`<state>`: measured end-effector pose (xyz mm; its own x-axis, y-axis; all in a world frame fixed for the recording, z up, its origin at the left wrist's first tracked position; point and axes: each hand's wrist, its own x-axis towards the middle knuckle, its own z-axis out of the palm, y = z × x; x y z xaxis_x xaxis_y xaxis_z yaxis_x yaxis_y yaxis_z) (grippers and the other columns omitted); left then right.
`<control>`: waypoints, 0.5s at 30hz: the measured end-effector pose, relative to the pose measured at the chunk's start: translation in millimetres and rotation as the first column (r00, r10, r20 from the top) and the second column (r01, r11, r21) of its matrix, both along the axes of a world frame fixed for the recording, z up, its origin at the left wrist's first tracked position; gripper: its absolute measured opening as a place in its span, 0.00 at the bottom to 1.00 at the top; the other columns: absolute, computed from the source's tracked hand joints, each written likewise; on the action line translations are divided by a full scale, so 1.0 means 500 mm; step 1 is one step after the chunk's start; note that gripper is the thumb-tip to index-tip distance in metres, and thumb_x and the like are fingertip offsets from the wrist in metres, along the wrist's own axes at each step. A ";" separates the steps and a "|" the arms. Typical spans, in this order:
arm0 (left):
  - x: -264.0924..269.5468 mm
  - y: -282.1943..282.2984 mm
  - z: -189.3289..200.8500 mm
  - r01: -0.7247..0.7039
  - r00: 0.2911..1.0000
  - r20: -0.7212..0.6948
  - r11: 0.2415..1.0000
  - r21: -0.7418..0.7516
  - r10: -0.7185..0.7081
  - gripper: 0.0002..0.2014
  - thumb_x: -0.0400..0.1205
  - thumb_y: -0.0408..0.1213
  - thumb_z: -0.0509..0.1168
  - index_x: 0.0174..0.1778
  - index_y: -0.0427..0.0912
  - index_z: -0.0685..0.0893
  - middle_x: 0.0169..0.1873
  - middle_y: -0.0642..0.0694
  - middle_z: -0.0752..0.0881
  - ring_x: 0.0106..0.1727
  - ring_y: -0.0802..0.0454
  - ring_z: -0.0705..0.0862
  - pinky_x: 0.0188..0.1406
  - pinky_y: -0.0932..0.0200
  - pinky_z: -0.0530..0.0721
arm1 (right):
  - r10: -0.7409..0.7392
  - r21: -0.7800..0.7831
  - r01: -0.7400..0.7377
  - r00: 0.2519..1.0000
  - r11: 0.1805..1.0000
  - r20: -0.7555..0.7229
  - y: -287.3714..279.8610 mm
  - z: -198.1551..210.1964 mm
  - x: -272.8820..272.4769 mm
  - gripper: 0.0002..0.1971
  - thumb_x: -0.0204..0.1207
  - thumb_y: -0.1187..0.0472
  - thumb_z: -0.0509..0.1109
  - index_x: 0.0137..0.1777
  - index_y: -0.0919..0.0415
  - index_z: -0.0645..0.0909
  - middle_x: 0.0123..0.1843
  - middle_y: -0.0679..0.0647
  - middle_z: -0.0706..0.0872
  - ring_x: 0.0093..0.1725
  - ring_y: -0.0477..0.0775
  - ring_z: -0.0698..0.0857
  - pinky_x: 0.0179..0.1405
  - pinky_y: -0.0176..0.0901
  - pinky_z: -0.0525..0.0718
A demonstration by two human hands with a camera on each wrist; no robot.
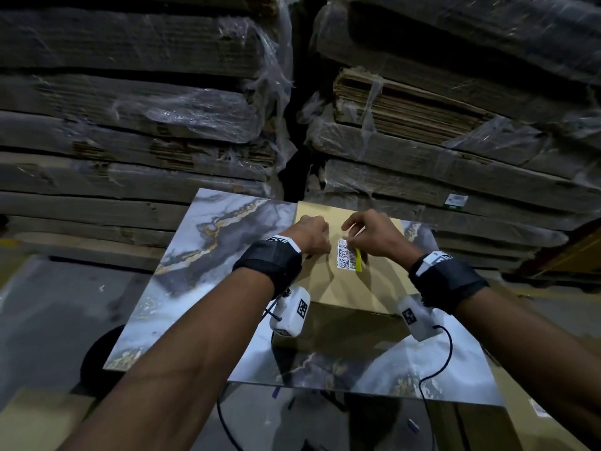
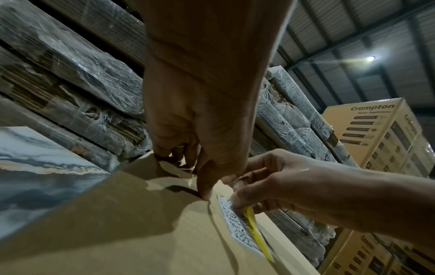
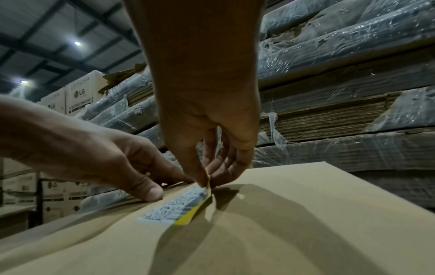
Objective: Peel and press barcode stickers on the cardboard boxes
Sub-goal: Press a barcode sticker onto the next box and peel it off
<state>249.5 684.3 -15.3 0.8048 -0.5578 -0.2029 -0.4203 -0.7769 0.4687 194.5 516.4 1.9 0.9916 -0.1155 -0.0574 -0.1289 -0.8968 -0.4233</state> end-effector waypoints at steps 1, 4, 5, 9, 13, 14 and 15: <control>0.001 0.000 0.000 0.001 1.000 0.002 1.000 0.002 -0.001 0.21 0.83 0.39 0.67 0.72 0.39 0.78 0.68 0.36 0.79 0.72 0.39 0.75 0.54 0.58 0.73 | 0.002 0.012 -0.002 1.000 1.000 0.006 -0.005 0.002 -0.001 0.14 0.68 0.69 0.78 0.53 0.57 0.90 0.42 0.50 0.91 0.41 0.54 0.91 0.28 0.30 0.80; 0.005 -0.002 -0.002 0.021 1.000 0.010 1.000 0.023 -0.022 0.20 0.83 0.39 0.67 0.70 0.37 0.78 0.68 0.37 0.78 0.73 0.39 0.72 0.56 0.56 0.71 | 0.007 0.052 -0.008 1.000 0.999 0.007 -0.014 -0.002 -0.005 0.15 0.71 0.68 0.78 0.58 0.59 0.90 0.45 0.51 0.92 0.44 0.56 0.92 0.32 0.35 0.84; 0.005 -0.003 -0.001 0.028 1.000 0.014 0.999 0.031 -0.028 0.19 0.83 0.39 0.66 0.70 0.37 0.78 0.69 0.37 0.77 0.74 0.39 0.72 0.58 0.56 0.72 | 0.015 0.064 -0.016 1.000 0.998 0.008 -0.016 -0.004 -0.007 0.15 0.72 0.70 0.76 0.58 0.61 0.90 0.45 0.51 0.93 0.44 0.54 0.92 0.35 0.35 0.85; 0.008 -0.006 -0.002 0.045 0.998 0.050 0.997 0.062 -0.048 0.17 0.83 0.38 0.66 0.67 0.35 0.79 0.69 0.38 0.76 0.74 0.38 0.71 0.64 0.52 0.73 | 0.073 0.092 -0.079 0.995 0.993 0.070 -0.022 -0.010 -0.019 0.13 0.74 0.72 0.75 0.56 0.62 0.91 0.42 0.52 0.94 0.44 0.47 0.93 0.50 0.44 0.91; 0.013 -0.010 -0.008 0.045 0.997 0.058 0.997 0.066 -0.049 0.18 0.83 0.39 0.67 0.67 0.37 0.80 0.70 0.39 0.76 0.74 0.37 0.72 0.64 0.52 0.74 | 0.051 0.149 -0.080 0.981 0.986 0.189 -0.034 -0.025 -0.034 0.11 0.73 0.69 0.79 0.53 0.60 0.93 0.44 0.50 0.95 0.45 0.39 0.92 0.51 0.38 0.91; 0.015 -0.011 -0.010 0.041 0.997 0.055 0.997 0.067 -0.045 0.18 0.82 0.39 0.67 0.67 0.37 0.80 0.70 0.38 0.77 0.73 0.38 0.72 0.62 0.53 0.73 | 0.027 0.173 -0.064 0.978 0.983 0.207 -0.038 -0.029 -0.039 0.10 0.72 0.68 0.81 0.53 0.58 0.94 0.44 0.49 0.95 0.45 0.37 0.92 0.51 0.36 0.90; 0.016 -0.012 -0.010 0.037 0.998 0.052 0.997 0.067 -0.040 0.18 0.82 0.39 0.67 0.67 0.38 0.80 0.69 0.38 0.77 0.73 0.38 0.72 0.60 0.54 0.73 | 0.003 0.210 -0.049 0.977 0.976 0.213 -0.043 -0.032 -0.043 0.10 0.72 0.66 0.82 0.53 0.58 0.94 0.44 0.48 0.95 0.45 0.37 0.92 0.51 0.35 0.90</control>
<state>257.4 678.3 -20.6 0.7937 -0.5753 -0.1976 -0.4737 -0.7883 0.3927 173.1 495.0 -14.0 0.9865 -0.0971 0.1318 0.0056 -0.7848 -0.6198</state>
